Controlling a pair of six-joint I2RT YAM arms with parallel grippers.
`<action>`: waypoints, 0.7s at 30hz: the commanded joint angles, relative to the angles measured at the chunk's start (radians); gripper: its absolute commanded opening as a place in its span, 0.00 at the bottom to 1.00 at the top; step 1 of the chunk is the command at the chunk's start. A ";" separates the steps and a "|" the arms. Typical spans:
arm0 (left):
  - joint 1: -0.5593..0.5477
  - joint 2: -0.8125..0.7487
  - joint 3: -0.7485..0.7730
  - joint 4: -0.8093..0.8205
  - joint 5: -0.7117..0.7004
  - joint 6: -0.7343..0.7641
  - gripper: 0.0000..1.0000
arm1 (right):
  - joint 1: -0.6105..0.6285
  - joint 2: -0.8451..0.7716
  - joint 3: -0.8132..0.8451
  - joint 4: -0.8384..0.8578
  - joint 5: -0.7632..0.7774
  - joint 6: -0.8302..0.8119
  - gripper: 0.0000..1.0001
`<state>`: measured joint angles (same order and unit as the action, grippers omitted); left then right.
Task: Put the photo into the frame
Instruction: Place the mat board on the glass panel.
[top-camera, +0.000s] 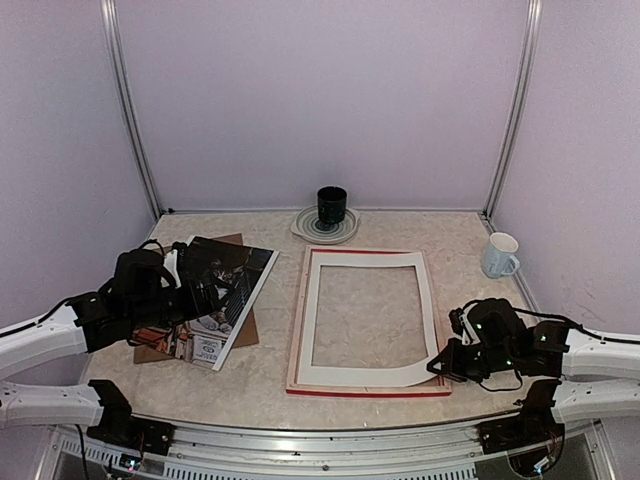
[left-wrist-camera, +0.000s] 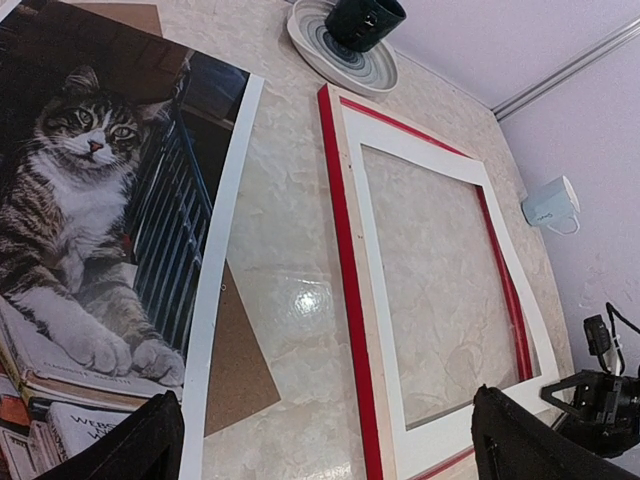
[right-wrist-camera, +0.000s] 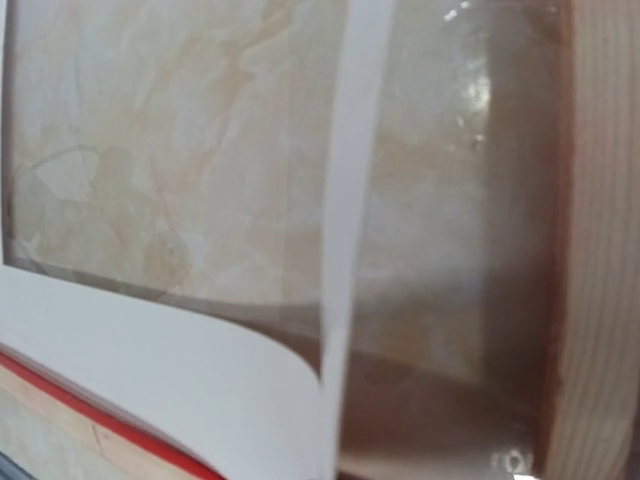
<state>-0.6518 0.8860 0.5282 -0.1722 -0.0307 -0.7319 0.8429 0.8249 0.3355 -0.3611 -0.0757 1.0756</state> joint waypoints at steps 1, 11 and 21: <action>-0.005 0.002 0.021 0.012 -0.001 0.003 0.99 | -0.008 0.004 0.022 0.037 -0.017 -0.025 0.00; -0.006 0.006 0.008 0.025 -0.001 -0.002 0.99 | -0.008 -0.038 0.009 0.069 -0.011 -0.022 0.00; -0.008 0.005 0.001 0.026 -0.001 -0.004 0.99 | -0.008 0.012 0.024 0.027 -0.008 -0.023 0.28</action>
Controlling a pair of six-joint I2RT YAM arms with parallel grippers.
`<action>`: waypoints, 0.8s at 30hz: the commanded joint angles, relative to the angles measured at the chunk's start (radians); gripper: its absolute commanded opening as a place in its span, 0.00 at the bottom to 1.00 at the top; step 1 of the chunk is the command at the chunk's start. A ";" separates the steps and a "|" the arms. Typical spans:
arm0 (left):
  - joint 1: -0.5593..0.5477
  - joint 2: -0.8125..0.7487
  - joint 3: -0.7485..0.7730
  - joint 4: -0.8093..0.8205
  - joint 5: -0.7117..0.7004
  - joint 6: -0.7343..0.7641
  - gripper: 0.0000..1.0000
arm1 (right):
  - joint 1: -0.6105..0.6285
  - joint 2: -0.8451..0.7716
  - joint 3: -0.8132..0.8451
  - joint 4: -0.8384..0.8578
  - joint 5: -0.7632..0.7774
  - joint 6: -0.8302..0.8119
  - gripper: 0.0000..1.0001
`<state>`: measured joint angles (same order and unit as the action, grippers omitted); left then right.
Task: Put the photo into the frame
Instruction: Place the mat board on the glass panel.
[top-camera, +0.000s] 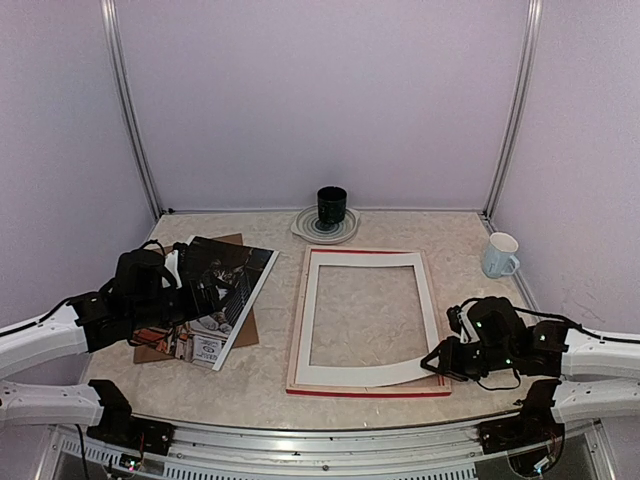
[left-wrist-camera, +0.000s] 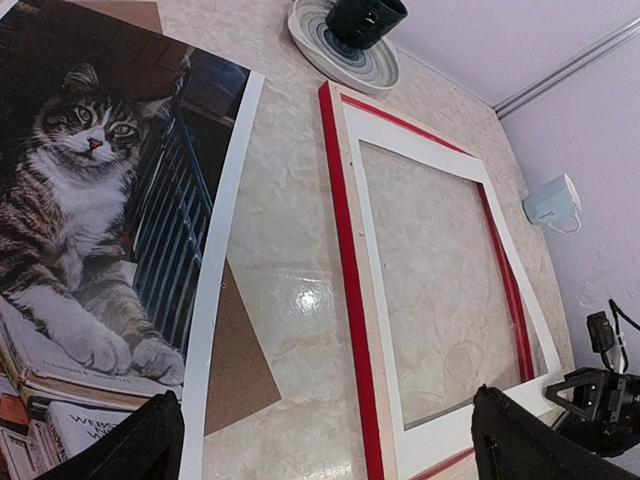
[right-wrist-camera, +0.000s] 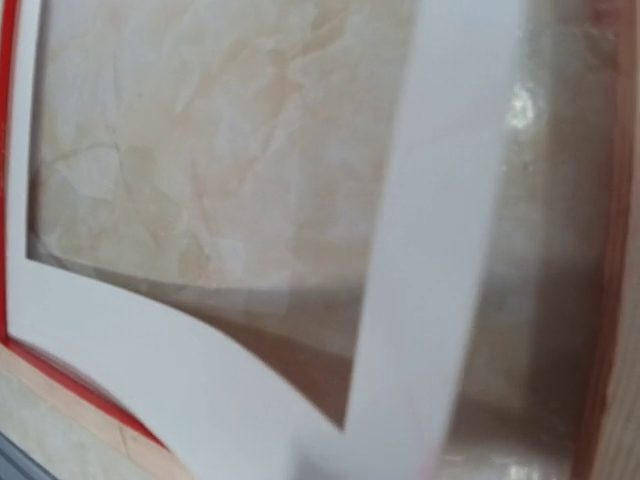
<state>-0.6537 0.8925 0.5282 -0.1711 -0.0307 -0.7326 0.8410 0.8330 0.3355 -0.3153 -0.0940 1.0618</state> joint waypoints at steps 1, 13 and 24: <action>-0.006 -0.001 0.000 0.025 -0.001 -0.003 0.99 | -0.005 0.002 0.033 -0.037 0.017 -0.009 0.33; -0.006 -0.001 -0.004 0.031 -0.001 -0.002 0.99 | -0.005 0.003 0.145 -0.209 0.058 -0.032 0.54; -0.006 -0.003 -0.004 0.032 -0.002 -0.002 0.99 | -0.003 0.011 0.242 -0.338 0.085 -0.070 0.74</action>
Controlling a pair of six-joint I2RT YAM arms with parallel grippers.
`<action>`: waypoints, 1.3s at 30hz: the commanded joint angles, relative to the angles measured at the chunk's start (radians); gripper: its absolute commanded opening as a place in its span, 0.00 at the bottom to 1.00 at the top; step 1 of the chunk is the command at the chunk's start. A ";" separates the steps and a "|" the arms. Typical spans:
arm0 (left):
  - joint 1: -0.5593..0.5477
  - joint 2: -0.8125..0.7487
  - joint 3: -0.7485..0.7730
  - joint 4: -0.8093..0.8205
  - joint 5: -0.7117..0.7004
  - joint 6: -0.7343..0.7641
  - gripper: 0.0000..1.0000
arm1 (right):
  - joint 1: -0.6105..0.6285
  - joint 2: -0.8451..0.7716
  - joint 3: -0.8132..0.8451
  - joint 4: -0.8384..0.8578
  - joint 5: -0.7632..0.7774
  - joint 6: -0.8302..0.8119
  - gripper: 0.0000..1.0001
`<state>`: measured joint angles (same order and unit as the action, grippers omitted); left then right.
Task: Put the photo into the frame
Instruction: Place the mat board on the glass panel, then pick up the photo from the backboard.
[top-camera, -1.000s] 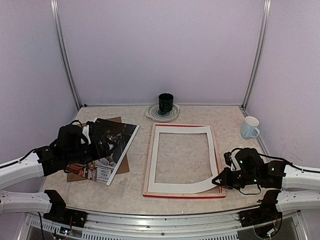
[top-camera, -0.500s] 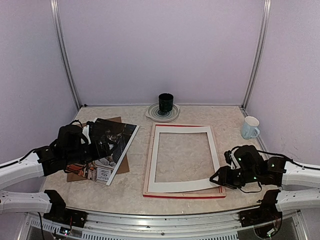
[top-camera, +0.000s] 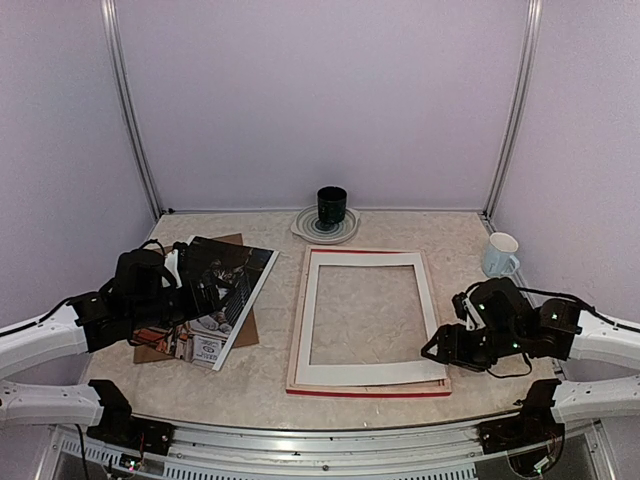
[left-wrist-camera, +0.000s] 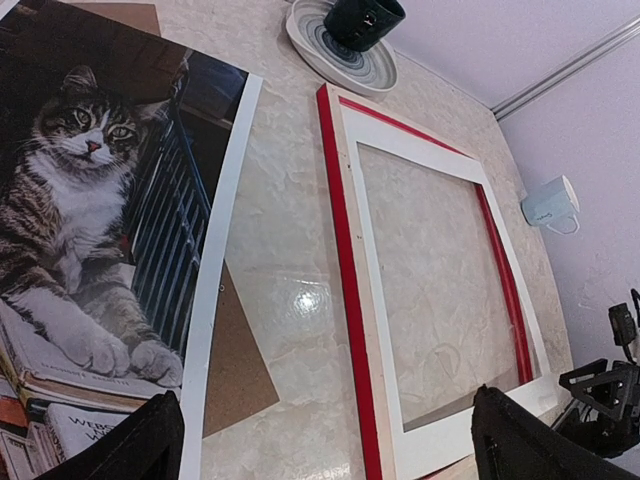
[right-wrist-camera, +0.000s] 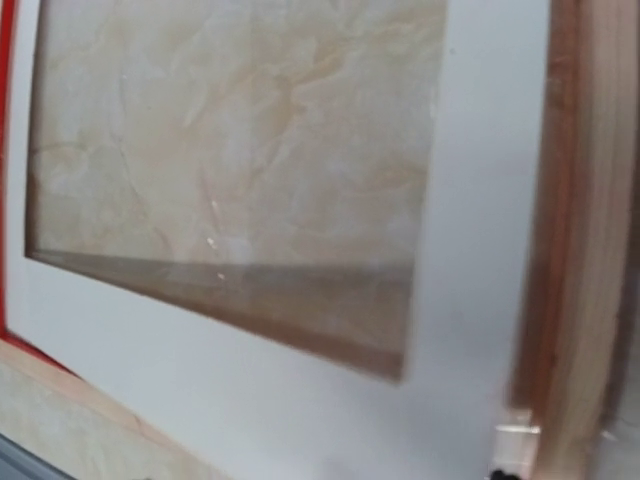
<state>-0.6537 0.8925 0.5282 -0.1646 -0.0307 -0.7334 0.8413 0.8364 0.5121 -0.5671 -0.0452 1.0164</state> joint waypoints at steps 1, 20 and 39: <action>-0.006 -0.003 -0.004 0.026 -0.003 -0.002 0.99 | -0.004 0.011 0.083 -0.108 0.058 -0.031 0.75; 0.031 -0.011 0.049 -0.063 -0.055 0.054 0.99 | -0.005 0.319 0.321 -0.089 0.411 -0.146 0.99; 0.213 0.048 -0.080 0.046 -0.022 -0.024 0.99 | 0.031 0.665 0.624 0.304 0.050 -0.289 0.99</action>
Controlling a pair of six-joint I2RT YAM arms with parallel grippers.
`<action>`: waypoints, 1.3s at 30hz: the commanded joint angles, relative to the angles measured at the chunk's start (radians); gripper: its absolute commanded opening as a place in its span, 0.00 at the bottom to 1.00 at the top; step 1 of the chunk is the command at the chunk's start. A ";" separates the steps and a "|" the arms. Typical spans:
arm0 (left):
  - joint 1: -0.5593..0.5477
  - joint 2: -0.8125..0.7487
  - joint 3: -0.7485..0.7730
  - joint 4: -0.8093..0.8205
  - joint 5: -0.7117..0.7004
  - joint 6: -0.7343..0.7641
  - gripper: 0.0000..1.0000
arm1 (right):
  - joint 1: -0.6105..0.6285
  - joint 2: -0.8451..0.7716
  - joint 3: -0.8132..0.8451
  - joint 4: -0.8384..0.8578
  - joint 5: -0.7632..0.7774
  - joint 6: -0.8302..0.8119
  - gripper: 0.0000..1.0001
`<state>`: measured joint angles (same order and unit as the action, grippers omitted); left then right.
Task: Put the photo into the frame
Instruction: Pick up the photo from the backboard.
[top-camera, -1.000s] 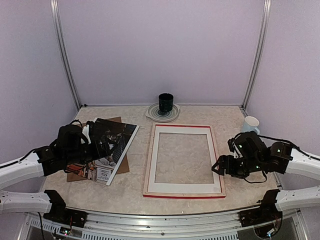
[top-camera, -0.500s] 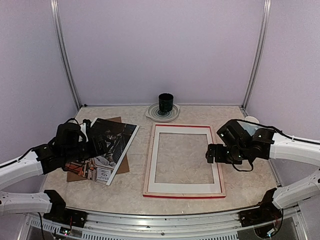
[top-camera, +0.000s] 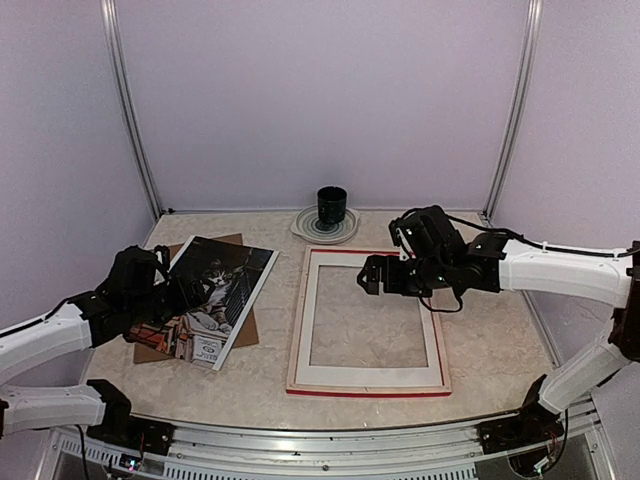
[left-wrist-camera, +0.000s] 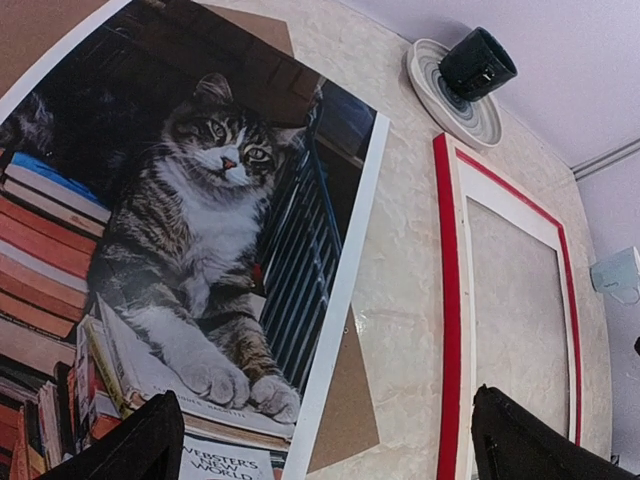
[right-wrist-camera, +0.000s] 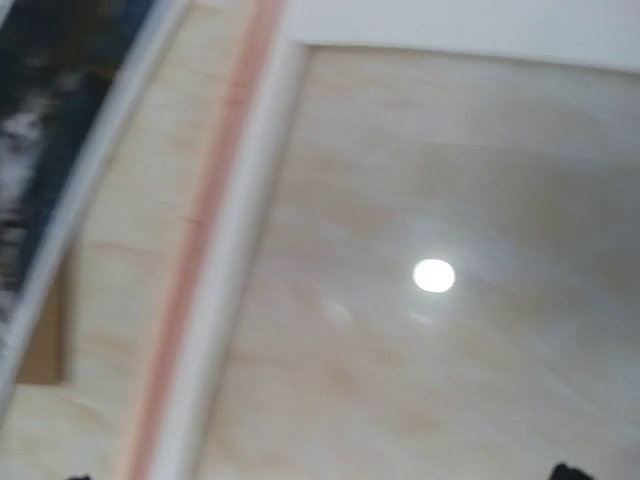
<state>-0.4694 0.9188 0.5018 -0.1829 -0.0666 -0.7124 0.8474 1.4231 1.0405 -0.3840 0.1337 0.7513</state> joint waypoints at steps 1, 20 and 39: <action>0.041 0.022 -0.070 0.079 0.021 -0.057 0.99 | 0.035 0.111 0.127 0.127 -0.132 -0.024 0.99; 0.228 0.088 -0.227 0.273 0.106 -0.167 0.99 | 0.139 0.741 0.718 0.257 -0.418 0.190 0.99; 0.227 0.014 -0.309 0.286 0.129 -0.166 0.99 | 0.090 1.088 1.061 0.246 -0.357 0.386 0.92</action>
<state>-0.2474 0.9600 0.2092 0.0822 0.0532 -0.8864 0.9512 2.4779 2.0529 -0.1448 -0.2272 1.0821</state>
